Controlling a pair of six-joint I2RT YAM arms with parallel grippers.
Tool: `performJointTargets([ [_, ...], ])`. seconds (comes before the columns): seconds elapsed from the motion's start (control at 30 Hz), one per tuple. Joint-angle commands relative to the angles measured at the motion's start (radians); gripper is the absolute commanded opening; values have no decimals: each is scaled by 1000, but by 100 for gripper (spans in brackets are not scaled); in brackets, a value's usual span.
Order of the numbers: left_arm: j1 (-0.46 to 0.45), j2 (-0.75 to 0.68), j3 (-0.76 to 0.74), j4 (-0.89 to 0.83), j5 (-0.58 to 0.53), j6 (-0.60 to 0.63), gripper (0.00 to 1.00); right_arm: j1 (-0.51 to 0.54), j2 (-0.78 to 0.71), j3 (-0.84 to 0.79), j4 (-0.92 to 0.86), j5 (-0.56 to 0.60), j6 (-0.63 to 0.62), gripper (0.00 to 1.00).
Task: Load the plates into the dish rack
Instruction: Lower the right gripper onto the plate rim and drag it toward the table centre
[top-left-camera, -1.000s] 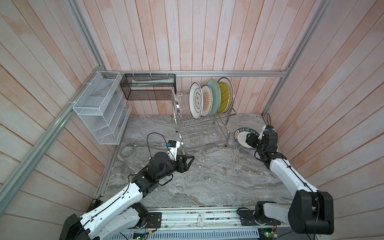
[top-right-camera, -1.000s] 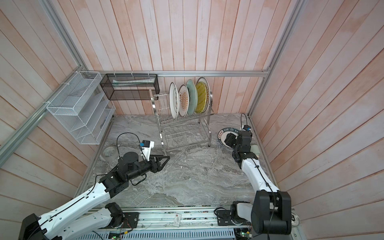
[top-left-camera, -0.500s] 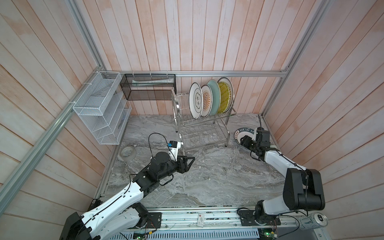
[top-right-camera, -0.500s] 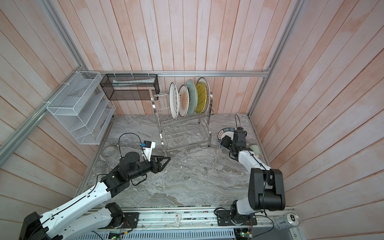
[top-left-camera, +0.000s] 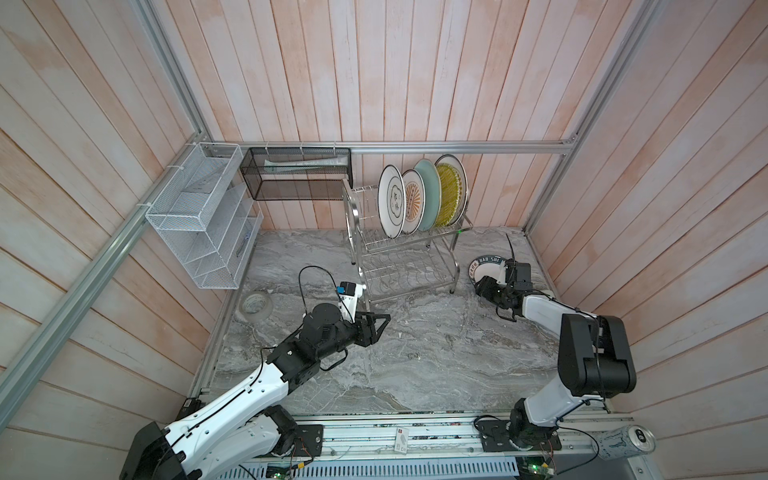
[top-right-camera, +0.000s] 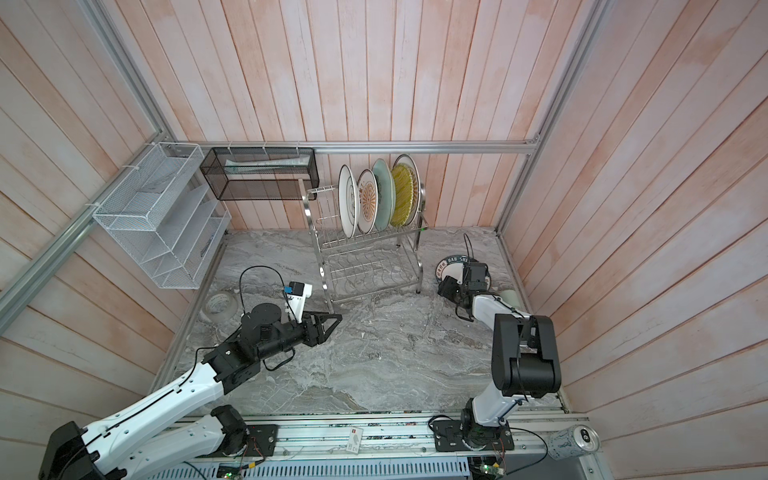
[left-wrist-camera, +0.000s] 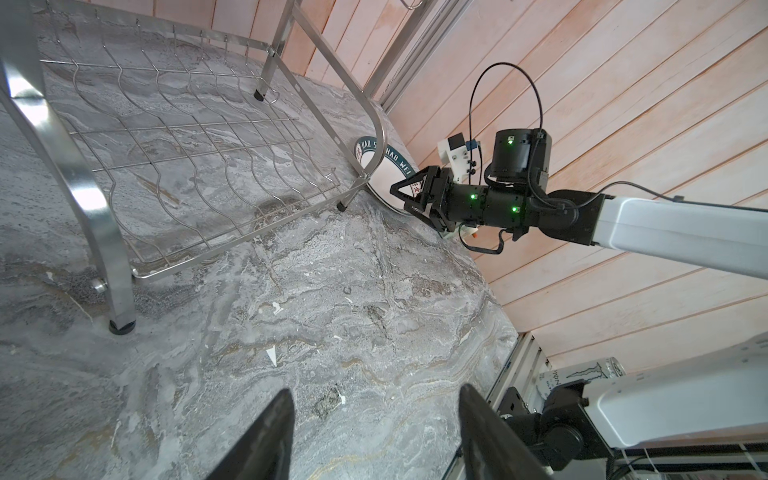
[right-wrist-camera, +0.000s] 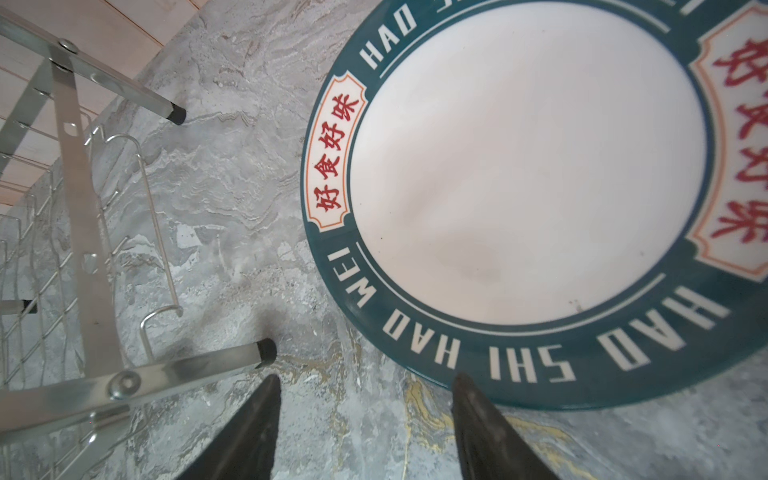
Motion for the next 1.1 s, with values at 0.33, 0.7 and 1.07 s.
performJointTargets([
  [0.33, -4, 28, 3, -2, 13, 20, 64, -7, 38, 33, 5, 7, -27, 66],
  [0.7, -3, 42, 21, -8, 14, 28, 64, -7, 85, 80, -30, 26, -39, 66],
  [1.07, -3, 56, 33, -5, 19, 30, 64, -8, 100, 76, -46, 39, -52, 66],
])
